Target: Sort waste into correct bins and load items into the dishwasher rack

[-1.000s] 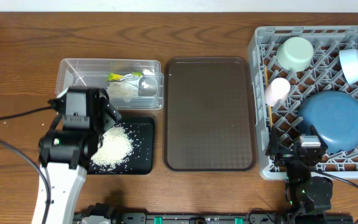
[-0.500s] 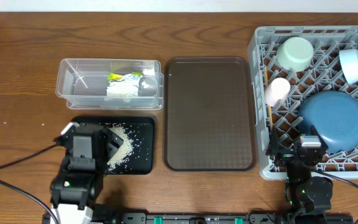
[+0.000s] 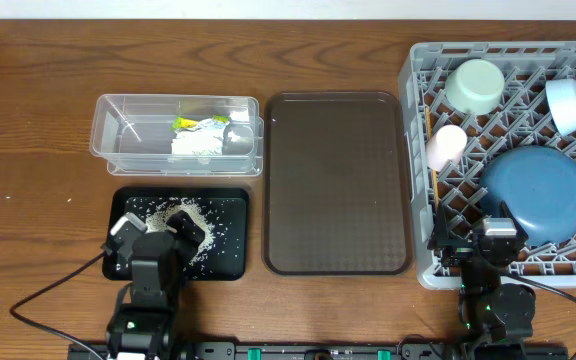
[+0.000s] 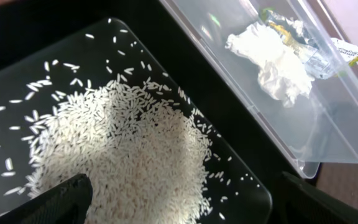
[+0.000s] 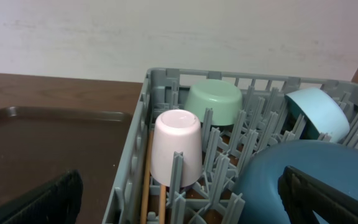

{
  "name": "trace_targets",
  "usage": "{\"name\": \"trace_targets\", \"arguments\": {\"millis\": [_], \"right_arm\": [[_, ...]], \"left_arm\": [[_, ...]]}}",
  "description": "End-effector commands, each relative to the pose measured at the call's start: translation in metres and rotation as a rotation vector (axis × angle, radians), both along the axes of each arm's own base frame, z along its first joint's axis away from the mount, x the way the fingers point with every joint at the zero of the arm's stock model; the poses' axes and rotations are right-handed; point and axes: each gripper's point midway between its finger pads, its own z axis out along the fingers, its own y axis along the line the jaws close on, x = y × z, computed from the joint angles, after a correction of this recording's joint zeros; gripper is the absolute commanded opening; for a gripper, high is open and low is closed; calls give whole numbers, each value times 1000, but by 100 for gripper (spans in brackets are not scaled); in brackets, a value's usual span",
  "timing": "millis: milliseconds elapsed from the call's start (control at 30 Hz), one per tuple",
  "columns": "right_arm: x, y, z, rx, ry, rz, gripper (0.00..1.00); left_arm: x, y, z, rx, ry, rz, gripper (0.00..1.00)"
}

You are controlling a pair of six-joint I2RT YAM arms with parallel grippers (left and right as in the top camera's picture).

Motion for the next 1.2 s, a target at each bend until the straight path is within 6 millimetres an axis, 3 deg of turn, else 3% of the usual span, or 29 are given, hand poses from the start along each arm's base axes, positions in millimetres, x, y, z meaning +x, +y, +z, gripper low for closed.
{"name": "trace_targets", "arguments": {"millis": [0, 133, 300, 800, 1000, 1167], "right_arm": [[0, -3, 0, 12, -2, -17, 99], [0, -3, 0, 12, -2, -17, 99], [0, -3, 0, 12, -2, -17, 99], [0, -3, 0, 12, -2, -17, 99], [0, -3, 0, 13, -2, -17, 99], [0, -3, 0, 12, -2, -17, 99]], "left_arm": [[-2, 1, -10, -9, -29, 10, 95], [-3, 1, -20, -12, -65, 10, 95], [1, 2, -13, -7, -105, 11, 95], [9, 1, 29, 110, -281, -71, 95], [9, -1, 31, 104, -291, -80, 95], [10, -17, 30, 241, -271, -272, 95]]}}
